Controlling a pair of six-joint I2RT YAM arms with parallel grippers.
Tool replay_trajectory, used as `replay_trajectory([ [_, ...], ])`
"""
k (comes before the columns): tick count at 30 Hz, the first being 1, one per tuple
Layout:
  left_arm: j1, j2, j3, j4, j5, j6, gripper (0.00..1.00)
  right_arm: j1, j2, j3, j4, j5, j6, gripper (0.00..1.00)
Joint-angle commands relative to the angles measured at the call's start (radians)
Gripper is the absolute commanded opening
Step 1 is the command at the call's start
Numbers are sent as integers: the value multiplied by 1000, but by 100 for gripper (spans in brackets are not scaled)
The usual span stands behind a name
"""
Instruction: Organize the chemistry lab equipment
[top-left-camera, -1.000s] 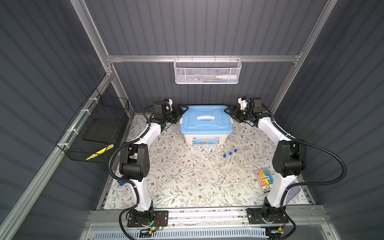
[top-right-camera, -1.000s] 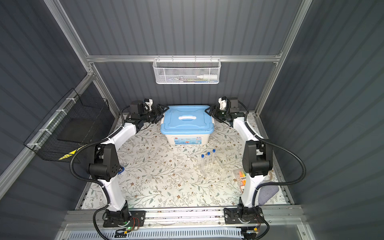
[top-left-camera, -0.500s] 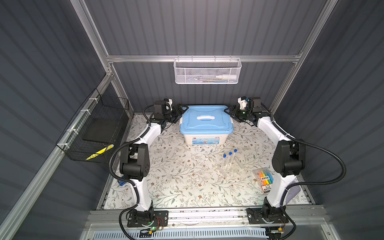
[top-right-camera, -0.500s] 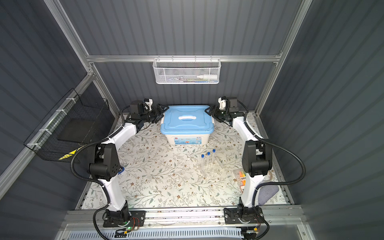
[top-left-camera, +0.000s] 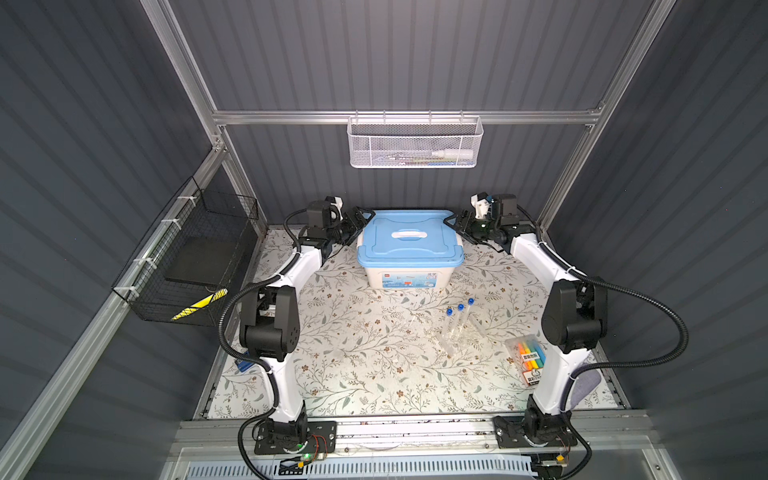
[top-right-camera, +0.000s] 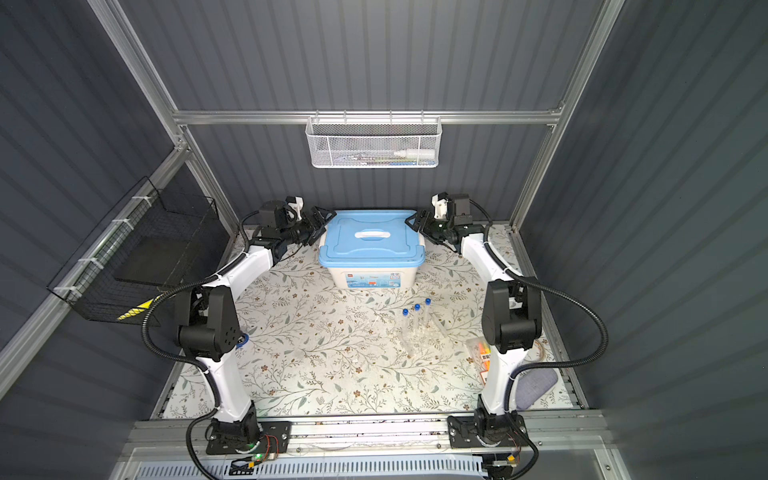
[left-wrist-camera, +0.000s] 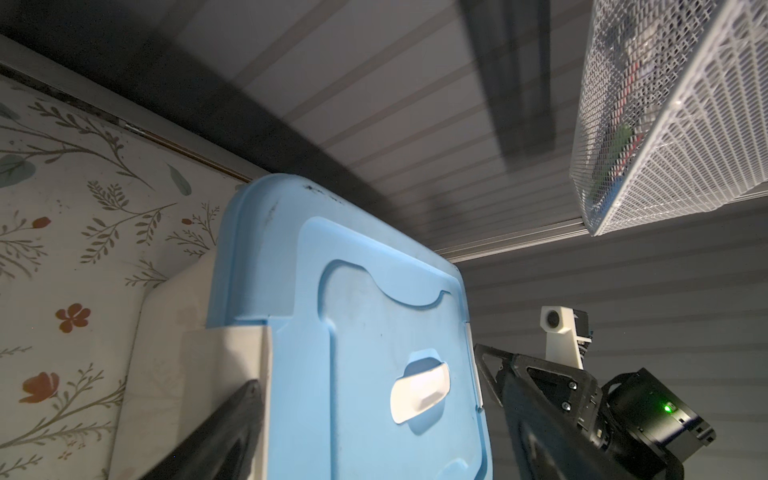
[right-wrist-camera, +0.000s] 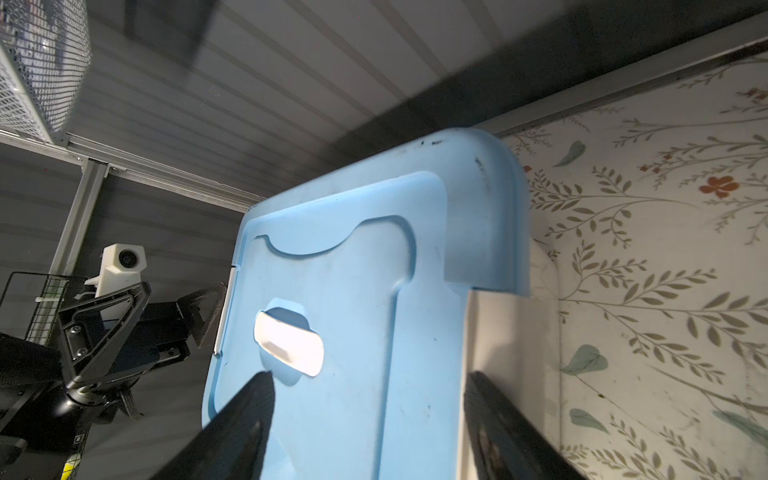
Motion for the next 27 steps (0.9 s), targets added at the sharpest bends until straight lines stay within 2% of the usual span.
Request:
replay_trajectory([
  [1,-43,16,-16,-16,89,-14,92,69,54,-31,-123,-78,19,76],
  [10,-39,4,15,-75,65,27,95,19,-19,-38,-134,-40,-17,82],
  [16,-35,-11,42,-132,38,60,99,-21,-98,-67,-131,-44,-44,86],
  [22,-32,-27,59,-179,3,82,100,-50,-160,-103,-121,-56,-70,90],
  [27,-25,-75,67,-283,-87,171,100,-84,-230,-165,-103,-53,-96,91],
])
